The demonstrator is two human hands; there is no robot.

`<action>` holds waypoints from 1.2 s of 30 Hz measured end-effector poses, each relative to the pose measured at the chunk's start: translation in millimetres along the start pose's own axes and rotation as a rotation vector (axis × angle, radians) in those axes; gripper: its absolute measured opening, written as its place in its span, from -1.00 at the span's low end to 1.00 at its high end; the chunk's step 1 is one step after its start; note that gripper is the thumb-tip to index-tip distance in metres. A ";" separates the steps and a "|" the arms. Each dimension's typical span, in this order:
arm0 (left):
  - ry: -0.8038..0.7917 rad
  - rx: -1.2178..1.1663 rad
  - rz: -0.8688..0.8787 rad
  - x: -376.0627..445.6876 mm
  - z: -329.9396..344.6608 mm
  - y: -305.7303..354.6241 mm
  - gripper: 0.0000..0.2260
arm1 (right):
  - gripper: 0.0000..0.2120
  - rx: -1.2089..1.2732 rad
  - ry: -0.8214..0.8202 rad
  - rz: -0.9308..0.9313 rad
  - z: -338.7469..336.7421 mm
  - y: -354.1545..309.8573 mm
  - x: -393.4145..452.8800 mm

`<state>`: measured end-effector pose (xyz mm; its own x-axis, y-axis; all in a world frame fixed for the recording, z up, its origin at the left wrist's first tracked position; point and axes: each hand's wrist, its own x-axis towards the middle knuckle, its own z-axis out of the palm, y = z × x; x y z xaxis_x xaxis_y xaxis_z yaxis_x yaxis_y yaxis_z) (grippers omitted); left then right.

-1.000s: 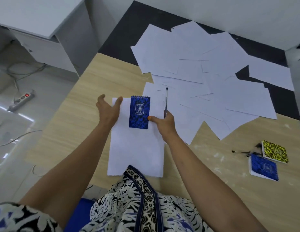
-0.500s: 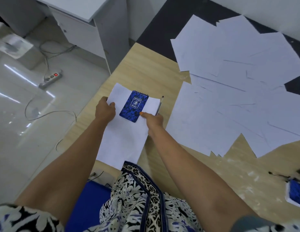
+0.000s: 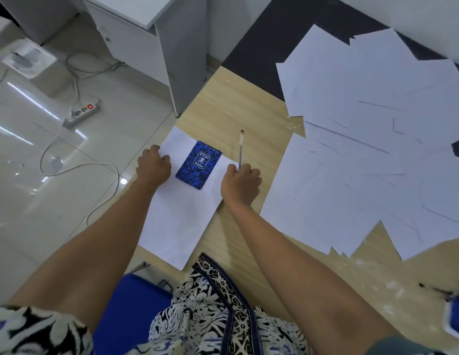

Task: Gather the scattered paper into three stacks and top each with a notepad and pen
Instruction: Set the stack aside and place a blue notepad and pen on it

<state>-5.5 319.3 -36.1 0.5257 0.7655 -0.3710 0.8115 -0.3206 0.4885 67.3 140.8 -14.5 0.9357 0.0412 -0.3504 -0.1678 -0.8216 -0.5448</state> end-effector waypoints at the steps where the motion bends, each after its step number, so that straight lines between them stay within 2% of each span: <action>1: 0.015 0.032 -0.002 -1.6 2.3 1.8 -0.65 | -0.76 0.063 -0.044 -0.040 -2.2 2.3 2.2; 4: 0.061 0.068 -0.029 -10.8 8.8 5.1 -0.50 | -0.82 0.192 -0.223 -0.150 -4.6 8.4 7.8; 6: 0.116 0.075 0.001 -17.3 13.3 5.7 -0.45 | -0.84 0.119 -0.232 -0.245 -5.5 12.3 12.4; 12: 0.270 -0.187 0.182 -40.0 20.1 13.9 -0.64 | -0.77 -0.291 -0.200 -0.548 -16.6 31.3 32.3; 15: 0.196 -0.293 0.237 -46.3 21.5 9.3 -0.62 | -0.79 -0.425 -0.262 -0.694 -21.6 29.0 36.2; 18: 0.073 -0.104 0.357 -55.2 29.7 4.0 -0.61 | -0.71 -0.445 -0.304 -0.745 -19.5 20.4 37.7; 20: 0.030 0.014 0.411 -61.6 40.1 2.0 -0.60 | -0.58 -0.342 -0.316 -0.708 -17.0 16.9 36.2; 23: 0.040 0.064 0.395 -72.1 53.1 2.6 -0.65 | -0.47 -0.111 -0.238 -0.498 -15.4 19.0 32.6; 25: 0.062 0.059 0.357 -76.7 56.8 6.2 -0.72 | -0.50 0.010 -0.226 -0.357 -13.0 23.1 30.8; 27: 0.079 0.057 0.337 -80.8 58.1 12.3 -0.80 | -0.58 0.041 -0.251 -0.295 -9.5 30.2 28.6; 31: 0.107 0.087 0.317 -85.5 57.4 21.5 -0.89 | -0.62 0.049 -0.337 -0.280 -4.9 41.7 24.0; 36: 0.082 0.116 0.312 -91.4 62.3 22.2 -0.88 | -0.60 -0.052 -0.400 -0.352 -2.3 43.8 22.3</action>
<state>-19.8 207.4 -40.5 0.7348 0.6614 -0.1505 0.6408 -0.6041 0.4738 81.5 104.4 -44.4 0.7393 0.5246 -0.4221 0.1598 -0.7456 -0.6469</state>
